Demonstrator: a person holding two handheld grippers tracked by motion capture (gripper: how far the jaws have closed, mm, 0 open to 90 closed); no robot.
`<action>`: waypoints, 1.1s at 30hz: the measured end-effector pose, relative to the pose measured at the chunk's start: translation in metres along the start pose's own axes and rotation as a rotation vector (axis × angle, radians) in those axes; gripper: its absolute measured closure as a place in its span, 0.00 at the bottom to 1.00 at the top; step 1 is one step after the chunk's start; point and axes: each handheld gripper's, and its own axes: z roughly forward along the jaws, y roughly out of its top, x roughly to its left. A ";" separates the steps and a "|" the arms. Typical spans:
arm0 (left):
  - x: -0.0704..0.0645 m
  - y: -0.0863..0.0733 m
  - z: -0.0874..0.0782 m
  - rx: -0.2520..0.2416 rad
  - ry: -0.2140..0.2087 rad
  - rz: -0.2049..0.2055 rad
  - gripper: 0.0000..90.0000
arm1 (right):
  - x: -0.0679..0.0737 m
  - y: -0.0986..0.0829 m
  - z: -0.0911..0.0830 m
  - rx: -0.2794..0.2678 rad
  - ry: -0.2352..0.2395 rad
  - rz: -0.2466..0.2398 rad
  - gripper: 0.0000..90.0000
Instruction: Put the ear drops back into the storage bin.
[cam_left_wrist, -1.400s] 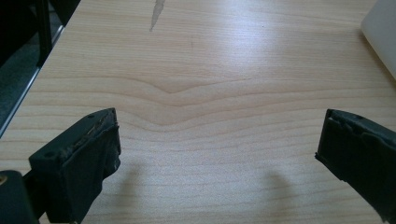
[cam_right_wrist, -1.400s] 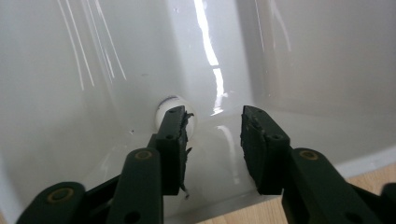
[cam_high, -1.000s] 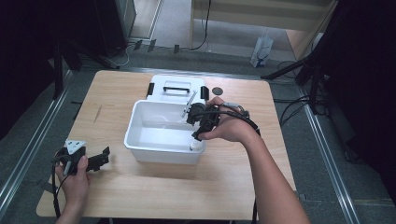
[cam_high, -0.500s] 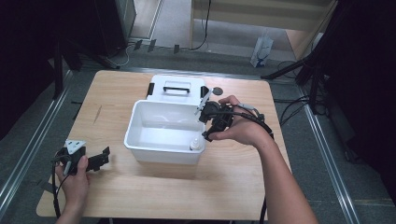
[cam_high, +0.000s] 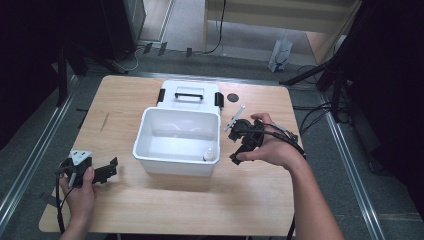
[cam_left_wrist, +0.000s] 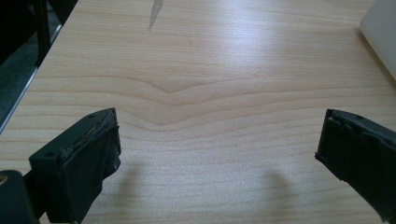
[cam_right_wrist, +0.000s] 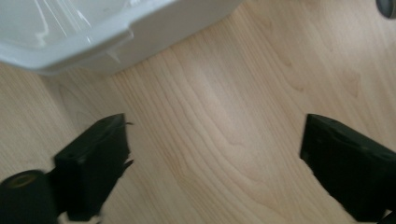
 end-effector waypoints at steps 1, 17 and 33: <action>0.000 0.000 0.000 -0.001 0.001 0.000 0.00 | 0.000 -0.004 0.001 0.005 0.005 0.003 0.00; -0.001 0.000 0.000 -0.001 0.007 0.008 0.00 | 0.003 -0.068 0.022 0.000 -0.037 0.131 0.00; -0.001 0.000 0.000 -0.003 0.007 0.007 0.00 | 0.019 -0.139 0.047 -0.135 -0.098 0.278 0.00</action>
